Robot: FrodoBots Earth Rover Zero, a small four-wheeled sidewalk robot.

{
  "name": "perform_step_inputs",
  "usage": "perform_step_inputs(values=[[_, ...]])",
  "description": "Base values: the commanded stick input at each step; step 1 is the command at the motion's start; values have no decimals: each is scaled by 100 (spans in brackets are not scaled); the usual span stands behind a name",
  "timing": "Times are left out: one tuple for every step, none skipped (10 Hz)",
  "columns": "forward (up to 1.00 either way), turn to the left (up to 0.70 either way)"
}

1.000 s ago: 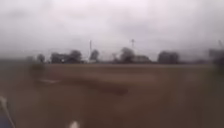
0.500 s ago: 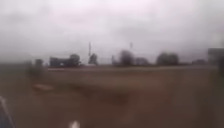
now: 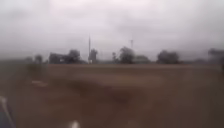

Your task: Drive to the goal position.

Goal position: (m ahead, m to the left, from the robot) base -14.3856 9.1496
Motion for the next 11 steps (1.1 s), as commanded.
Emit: perform_step_inputs(values=[[39, 0], [0, 0], [0, 0], [0, 0], [0, 0], [0, 0], [0, 0], [0, 0], [0, 0], [0, 0], [0, 12]])
